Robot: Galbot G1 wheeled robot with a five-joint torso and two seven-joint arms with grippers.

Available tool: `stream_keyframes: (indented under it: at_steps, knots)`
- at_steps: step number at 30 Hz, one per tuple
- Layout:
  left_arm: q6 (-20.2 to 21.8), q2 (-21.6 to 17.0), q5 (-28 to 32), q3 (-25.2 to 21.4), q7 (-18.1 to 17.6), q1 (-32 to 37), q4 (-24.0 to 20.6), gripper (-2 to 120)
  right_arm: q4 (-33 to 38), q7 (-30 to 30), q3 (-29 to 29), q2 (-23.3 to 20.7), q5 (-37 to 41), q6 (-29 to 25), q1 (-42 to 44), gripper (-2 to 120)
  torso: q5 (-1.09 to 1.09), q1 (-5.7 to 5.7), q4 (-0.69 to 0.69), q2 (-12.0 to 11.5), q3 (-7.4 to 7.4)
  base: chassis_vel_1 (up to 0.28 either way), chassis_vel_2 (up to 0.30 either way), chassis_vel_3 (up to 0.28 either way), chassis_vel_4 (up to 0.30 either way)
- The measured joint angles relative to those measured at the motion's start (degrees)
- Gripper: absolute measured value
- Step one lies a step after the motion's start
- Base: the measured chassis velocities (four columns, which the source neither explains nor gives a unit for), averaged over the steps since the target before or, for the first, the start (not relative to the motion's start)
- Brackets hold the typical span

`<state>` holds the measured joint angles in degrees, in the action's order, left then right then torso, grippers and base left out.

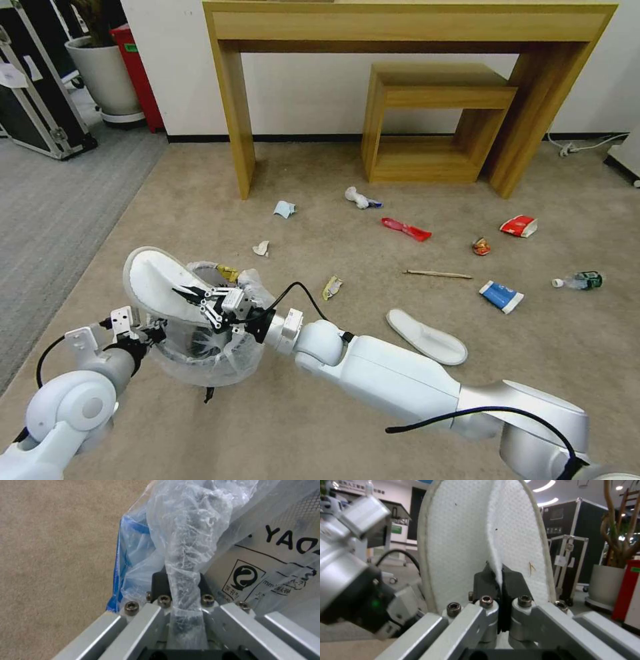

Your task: Pick up the trash bin and place the garbage on the floor into it.

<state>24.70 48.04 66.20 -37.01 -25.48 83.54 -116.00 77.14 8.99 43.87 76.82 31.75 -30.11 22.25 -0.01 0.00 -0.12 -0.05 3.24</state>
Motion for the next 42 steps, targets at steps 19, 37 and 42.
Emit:
stream_keyframes:
  at_steps: [19, 37, 42]
  knots:
    - [-0.39, 0.58, -0.29, -0.04, 0.17, 0.16, -0.12, 0, -6.98, -5.12, 2.39, 3.55, -4.53, -2.57, -0.96, 0, 0.00, 0.00, 0.00, 0.00, 0.00, 0.000, 0.000, 0.000, 0.000]
    - [-0.60, 0.31, -0.38, -0.20, 0.22, 0.33, -0.29, 0, -2.88, -5.59, 1.56, 0.42, -4.38, -0.50, -0.32, 52, 0.01, 0.00, 0.00, 0.00, 0.00, 0.000, 0.000, 0.000, 0.000]
    - [-0.51, 0.27, -0.47, -0.34, 0.21, 0.39, -0.28, 0, 3.27, -9.21, -1.13, -2.64, -1.38, 3.80, -0.25, 70, 0.01, 0.00, 0.01, 0.00, 0.00, 0.000, 0.000, 0.000, 0.000]
